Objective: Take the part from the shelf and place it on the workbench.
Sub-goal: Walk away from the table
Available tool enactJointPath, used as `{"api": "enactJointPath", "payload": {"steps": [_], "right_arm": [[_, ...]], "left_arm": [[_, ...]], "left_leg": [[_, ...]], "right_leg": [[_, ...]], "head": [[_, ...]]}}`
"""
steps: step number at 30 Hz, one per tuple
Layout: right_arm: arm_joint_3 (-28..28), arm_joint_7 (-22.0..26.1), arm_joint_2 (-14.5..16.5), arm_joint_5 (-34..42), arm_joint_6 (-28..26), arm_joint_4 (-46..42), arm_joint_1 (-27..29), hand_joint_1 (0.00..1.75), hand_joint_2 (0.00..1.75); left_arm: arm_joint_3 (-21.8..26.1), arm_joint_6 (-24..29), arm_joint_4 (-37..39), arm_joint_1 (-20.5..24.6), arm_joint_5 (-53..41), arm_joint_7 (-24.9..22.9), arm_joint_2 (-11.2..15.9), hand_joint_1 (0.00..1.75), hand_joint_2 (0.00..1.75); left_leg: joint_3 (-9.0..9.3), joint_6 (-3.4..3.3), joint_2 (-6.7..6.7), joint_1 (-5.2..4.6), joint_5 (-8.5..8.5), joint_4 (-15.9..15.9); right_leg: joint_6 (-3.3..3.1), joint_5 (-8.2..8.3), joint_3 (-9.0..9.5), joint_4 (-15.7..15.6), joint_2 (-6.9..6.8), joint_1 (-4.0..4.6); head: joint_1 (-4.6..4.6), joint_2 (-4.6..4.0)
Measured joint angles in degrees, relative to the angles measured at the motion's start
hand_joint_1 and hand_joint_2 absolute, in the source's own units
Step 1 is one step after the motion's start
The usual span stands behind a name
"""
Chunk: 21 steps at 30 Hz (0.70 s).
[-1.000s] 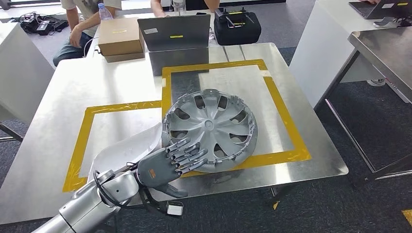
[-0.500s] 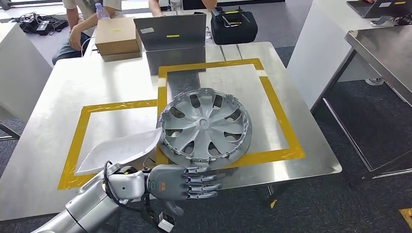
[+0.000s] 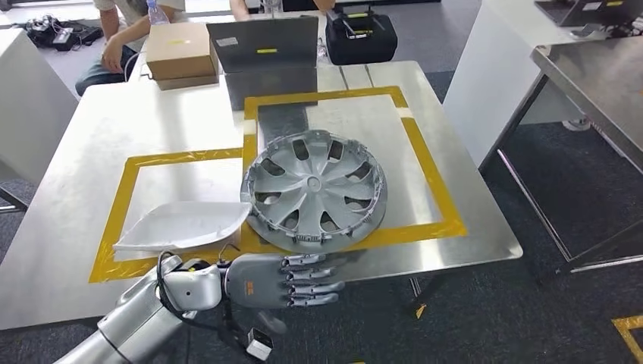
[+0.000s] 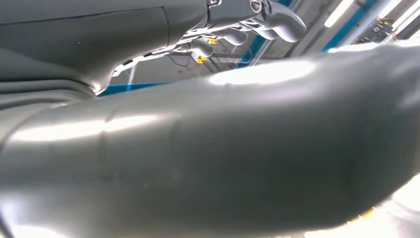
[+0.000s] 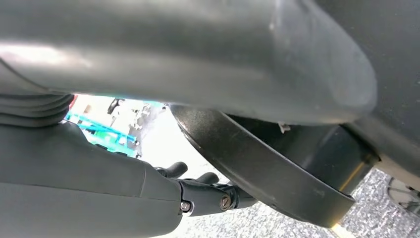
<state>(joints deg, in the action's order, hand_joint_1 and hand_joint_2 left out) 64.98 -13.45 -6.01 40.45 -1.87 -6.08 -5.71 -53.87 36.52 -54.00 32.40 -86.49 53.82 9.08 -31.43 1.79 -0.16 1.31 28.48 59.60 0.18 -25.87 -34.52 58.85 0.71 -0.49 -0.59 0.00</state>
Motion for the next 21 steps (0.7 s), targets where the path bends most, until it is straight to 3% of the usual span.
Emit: {"api": "enactJointPath", "payload": {"steps": [2,3,4,6,7,8,9,10,12,14,15,17,18,19,21], "right_arm": [[0.0,0.0,-0.1,0.0,0.0,0.0,0.0,0.0,0.0],[0.0,0.0,-0.1,0.0,0.0,0.0,0.0,0.0,0.0],[0.0,0.0,-0.1,0.0,0.0,0.0,0.0,0.0,0.0],[0.0,0.0,-0.1,0.1,0.0,0.0,-0.2,0.0,0.0],[0.0,0.0,-0.1,0.2,0.0,0.0,-0.2,0.0,0.0],[0.0,0.0,-0.1,0.3,0.0,0.0,-0.3,0.0,0.0],[0.0,0.0,-0.1,0.4,0.0,0.0,-0.2,0.0,0.0],[0.0,0.0,-0.1,0.4,0.0,0.0,-0.1,0.0,0.0],[0.0,0.0,-0.1,0.5,0.0,0.0,0.1,0.0,0.0],[0.0,0.0,-0.2,0.6,0.0,0.0,0.4,0.0,0.0],[0.0,0.0,-0.1,0.7,0.0,0.0,0.4,0.0,0.0],[0.0,0.0,-0.1,0.7,0.0,0.0,0.4,0.0,0.0],[0.0,0.0,0.0,0.7,0.0,0.0,0.3,0.0,0.0],[0.0,0.0,0.0,0.7,0.0,0.0,0.3,0.0,0.0],[0.0,0.0,0.1,0.7,0.0,0.0,0.1,0.0,0.0]], "left_arm": [[0.3,0.0,-0.1,0.0,0.0,0.0,-0.1,0.0,0.0],[0.4,0.1,-0.2,0.0,0.0,0.0,-0.2,0.0,0.0],[0.6,0.1,-0.3,0.0,0.0,0.0,-0.3,0.0,0.0],[0.7,0.1,-0.3,-0.1,0.0,0.0,-0.4,0.0,0.0],[0.7,0.1,-0.3,-0.1,0.0,0.0,-0.5,0.0,0.0],[0.8,0.1,-0.3,-0.2,0.0,0.0,-0.5,0.0,0.0],[0.8,0.1,-0.3,-0.3,0.0,0.0,-0.6,0.0,0.0],[0.9,0.1,-0.3,-0.3,0.0,0.0,-0.6,0.0,0.0],[1.2,0.1,-0.4,-0.3,0.0,0.0,-0.7,0.0,0.0],[1.7,0.2,-0.4,-0.3,0.0,0.0,-0.8,0.0,0.0],[1.9,0.2,-0.4,-0.3,0.0,0.0,-0.9,0.0,0.0],[2.2,0.3,-0.4,-0.3,0.0,0.0,-0.9,0.0,0.0],[2.2,0.3,-0.4,-0.3,0.0,0.0,-1.0,0.0,0.0],[2.3,0.3,-0.4,-0.3,0.0,0.0,-0.9,0.0,0.0],[2.4,0.3,-0.4,-0.3,0.0,0.0,-0.9,0.0,0.0]], "left_leg": [[-0.51,-0.62,0.02,0.09,-0.4,-0.3],[-0.79,-1.12,0.1,0.16,-0.71,-0.4],[-1.15,-1.66,0.23,0.21,-1.1,-0.5],[-2.2,-2.46,0.48,0.05,-1.94,-0.5],[-2.84,-2.66,0.58,-0.11,-2.41,-0.5],[-3.49,-2.74,0.63,-0.25,-2.91,-0.5],[-4.15,-2.76,0.65,-0.37,-3.43,-0.5],[-4.77,-2.72,0.62,-0.44,-3.94,-0.4],[-5.86,-2.49,0.49,-0.5,-4.97,-0.4],[-6.47,-1.91,0.36,-0.56,-6.01,-0.5],[-6.59,-1.55,0.34,-0.56,-6.55,-0.6],[-6.71,-0.82,0.3,-0.59,-7.46,-1.1],[-7.02,-0.5,0.26,-0.58,-7.03,-0.9],[-7.58,-0.19,0.21,-0.58,-5.55,0.0],[-9.25,0.38,0.17,-0.5,0.13,5.6]], "right_leg": [[0.73,0.29,-0.19,0.0,0.02,-0.05],[1.01,-0.43,-0.48,0.5,-0.05,-0.09],[1.26,-1.97,-1.09,2.1,-0.13,-0.14],[1.66,-6.84,-3.28,8.5,-0.29,-0.13],[1.78,-8.89,-4.36,12.2,-0.29,-0.09],[1.8,-9.91,-4.84,14.9,-0.29,-0.05],[1.73,-9.69,-4.4,15.8,-0.29,0.01],[1.58,-8.41,-2.92,14.6,-0.29,0.07],[1.1,-5.72,2.23,7.2,-0.25,0.18],[0.48,-5.21,6.15,0.6,-0.11,0.54],[0.16,-5.45,6.77,-0.9,-0.03,0.75],[-0.55,-4.53,6.15,-1.3,-0.07,0.79],[-0.94,-3.94,5.65,-1.5,-0.19,0.66],[-1.39,-3.24,5.04,-1.6,-0.33,0.49],[-1.97,-1.87,3.59,-1.7,-0.53,0.38]], "head": [[-0.01,0.0],[-0.05,0.0],[-0.1,0.0],[-0.27,0.0],[-0.32,0.0],[-0.33,0.0],[-0.33,0.0],[-0.33,0.0],[-0.34,0.0],[-0.35,0.0],[-0.41,0.0],[-0.59,0.0],[-0.6,0.0],[-0.55,0.0],[-0.44,0.0]]}}
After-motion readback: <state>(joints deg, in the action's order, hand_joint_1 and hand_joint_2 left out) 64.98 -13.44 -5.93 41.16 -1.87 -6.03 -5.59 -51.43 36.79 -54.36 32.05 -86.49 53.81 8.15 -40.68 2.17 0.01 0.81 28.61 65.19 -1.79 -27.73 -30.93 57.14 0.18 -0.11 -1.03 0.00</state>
